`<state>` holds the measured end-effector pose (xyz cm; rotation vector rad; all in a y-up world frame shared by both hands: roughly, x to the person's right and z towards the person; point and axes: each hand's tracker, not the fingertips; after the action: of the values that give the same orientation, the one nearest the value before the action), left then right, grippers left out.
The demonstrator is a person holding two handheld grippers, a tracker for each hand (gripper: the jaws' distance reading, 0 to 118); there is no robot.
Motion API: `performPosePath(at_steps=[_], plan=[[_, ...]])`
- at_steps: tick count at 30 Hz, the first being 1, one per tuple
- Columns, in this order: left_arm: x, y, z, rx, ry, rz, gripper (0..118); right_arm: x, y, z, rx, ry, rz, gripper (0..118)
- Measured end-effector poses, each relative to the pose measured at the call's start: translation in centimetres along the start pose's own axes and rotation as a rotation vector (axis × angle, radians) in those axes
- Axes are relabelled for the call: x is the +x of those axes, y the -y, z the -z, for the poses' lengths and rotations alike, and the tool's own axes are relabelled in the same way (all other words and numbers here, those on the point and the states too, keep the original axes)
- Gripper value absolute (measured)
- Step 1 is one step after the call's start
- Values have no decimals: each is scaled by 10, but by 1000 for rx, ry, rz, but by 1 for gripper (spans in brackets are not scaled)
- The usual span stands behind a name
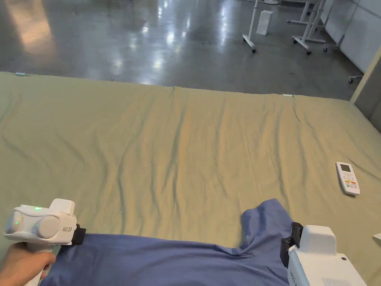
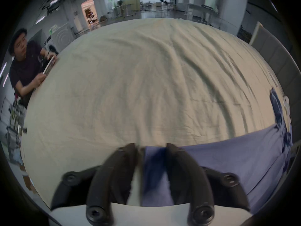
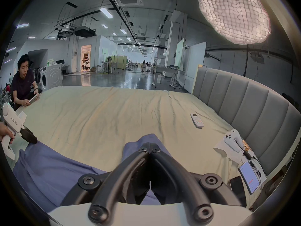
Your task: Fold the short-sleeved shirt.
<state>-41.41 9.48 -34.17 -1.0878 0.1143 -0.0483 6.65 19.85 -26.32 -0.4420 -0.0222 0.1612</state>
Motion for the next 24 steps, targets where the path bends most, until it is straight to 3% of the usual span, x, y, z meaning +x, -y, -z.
performPosePath(at_steps=[5,8,9,10,12,14,18,21,24], plan=[[14,3,-13,14,18,17,6,24,11,35,-111,1,37,0],[-6,4,-15,61,45,-50,5,50,12,73,-228,-74,60,5],[-7,5,-21,82,34,-45,5,51,9,77,-298,-89,38,17],[-8,5,-27,103,30,-40,5,57,9,93,-364,-119,21,42],[-7,6,-45,128,41,-56,5,63,11,119,-457,-141,-30,64],[-8,8,-54,155,41,-68,5,69,17,144,-505,-144,-57,64],[-10,12,-59,179,32,-73,5,73,20,169,-554,-153,-36,62],[-12,14,-56,178,24,-73,5,72,32,192,-643,-194,-35,29],[-12,14,-58,176,21,-80,5,70,34,192,-617,-189,-32,0]])
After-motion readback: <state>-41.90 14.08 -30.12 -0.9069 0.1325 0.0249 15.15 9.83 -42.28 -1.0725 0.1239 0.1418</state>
